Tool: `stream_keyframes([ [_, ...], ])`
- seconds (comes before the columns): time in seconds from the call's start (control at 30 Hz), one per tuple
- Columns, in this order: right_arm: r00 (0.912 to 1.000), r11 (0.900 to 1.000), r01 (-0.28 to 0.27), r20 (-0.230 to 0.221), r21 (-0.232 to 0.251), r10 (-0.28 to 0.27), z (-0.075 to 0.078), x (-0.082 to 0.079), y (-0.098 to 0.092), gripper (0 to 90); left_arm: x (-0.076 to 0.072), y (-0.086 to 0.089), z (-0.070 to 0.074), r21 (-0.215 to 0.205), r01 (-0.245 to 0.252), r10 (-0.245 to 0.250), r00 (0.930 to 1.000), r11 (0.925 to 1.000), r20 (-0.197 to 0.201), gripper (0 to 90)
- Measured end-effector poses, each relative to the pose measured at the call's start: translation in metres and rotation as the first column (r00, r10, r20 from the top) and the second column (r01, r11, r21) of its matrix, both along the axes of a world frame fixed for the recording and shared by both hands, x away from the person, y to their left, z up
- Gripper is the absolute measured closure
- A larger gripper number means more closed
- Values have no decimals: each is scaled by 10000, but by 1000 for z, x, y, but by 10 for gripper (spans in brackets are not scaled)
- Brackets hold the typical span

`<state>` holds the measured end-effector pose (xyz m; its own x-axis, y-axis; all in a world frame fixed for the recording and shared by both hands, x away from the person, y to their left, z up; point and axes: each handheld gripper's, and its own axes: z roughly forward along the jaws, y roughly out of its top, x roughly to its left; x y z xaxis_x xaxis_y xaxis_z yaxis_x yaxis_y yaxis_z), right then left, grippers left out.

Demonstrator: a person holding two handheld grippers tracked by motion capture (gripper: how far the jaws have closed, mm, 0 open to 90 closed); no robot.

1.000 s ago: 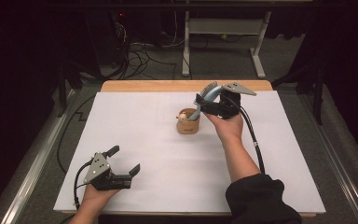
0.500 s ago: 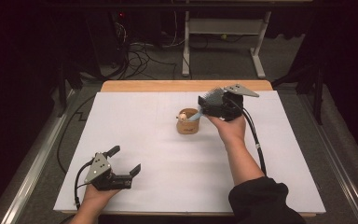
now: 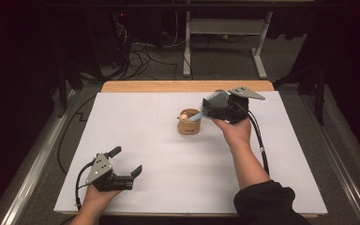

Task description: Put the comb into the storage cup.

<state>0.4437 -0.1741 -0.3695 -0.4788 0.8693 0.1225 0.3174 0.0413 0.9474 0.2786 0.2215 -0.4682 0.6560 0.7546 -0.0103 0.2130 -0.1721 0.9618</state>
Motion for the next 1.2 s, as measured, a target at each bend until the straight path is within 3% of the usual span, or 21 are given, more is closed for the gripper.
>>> stream_keyframes([
  [0.4,10000,9997,-68,-65,-256,66,-6,-11,-7,0,1,1,-1,21,-28,28,10000,10000,-47,4],
  [1.2,9986,9914,-502,113,-1205,519,-44,-52,-17,0,5,2,-2,19,-62,63,9999,10000,-155,3],
])
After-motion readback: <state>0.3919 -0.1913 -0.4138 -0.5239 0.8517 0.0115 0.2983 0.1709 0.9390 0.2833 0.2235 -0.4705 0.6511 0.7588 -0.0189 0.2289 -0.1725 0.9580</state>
